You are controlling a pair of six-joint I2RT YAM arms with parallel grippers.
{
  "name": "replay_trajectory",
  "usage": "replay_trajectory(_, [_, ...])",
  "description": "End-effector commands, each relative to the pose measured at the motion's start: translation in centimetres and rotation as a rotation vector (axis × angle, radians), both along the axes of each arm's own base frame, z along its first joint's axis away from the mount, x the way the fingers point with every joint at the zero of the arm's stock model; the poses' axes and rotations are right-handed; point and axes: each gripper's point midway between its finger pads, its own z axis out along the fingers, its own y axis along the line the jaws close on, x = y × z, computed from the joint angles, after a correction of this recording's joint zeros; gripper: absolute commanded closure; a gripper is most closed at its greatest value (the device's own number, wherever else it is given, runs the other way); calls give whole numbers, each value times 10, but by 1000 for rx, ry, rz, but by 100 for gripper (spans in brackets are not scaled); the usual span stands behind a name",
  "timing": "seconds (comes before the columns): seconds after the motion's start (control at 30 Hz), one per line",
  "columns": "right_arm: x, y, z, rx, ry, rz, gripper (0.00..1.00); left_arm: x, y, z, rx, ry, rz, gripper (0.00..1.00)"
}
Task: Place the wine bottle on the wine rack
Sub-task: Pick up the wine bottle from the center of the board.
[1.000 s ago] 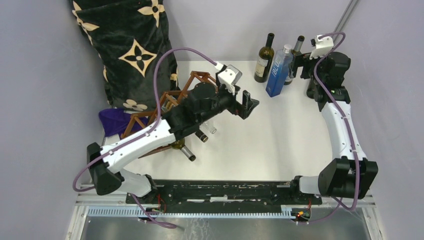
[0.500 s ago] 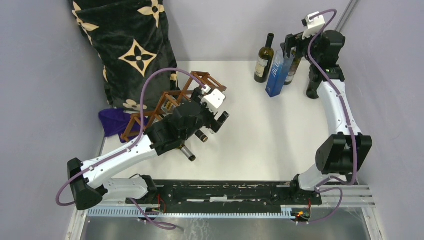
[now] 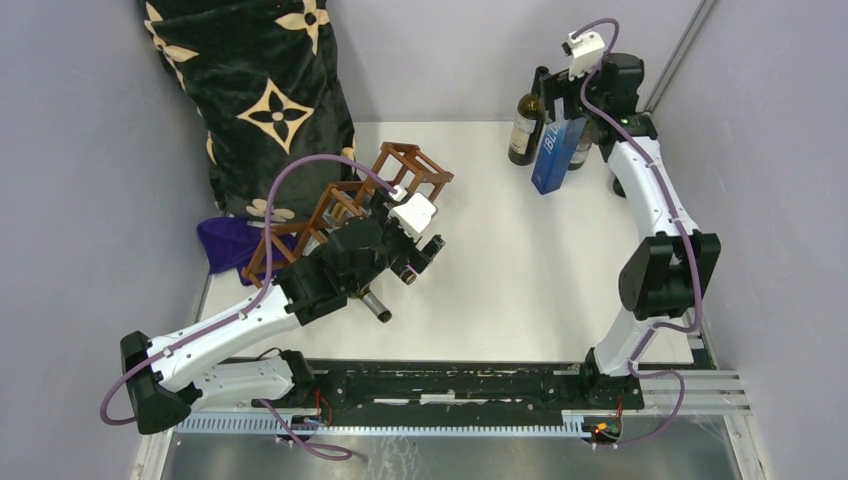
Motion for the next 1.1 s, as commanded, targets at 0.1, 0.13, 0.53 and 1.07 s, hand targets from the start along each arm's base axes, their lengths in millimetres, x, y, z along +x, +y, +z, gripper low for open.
replay_trajectory(0.1, [13,-22,-24,-95,61,-114,3,6,4,12,14,-62,10,0])
replay_trajectory(0.13, [14,-23,-29,-96,71,-119,4,6,4,11,20,-61,10,0])
replay_trajectory(0.53, [12,-20,-71,-98,167,-103,19,6,3,10,19,-60,4,0])
replay_trajectory(1.07, [-55,-14,-37,40,66,-117,94,-2,-10,8,-14,-44,-70,0])
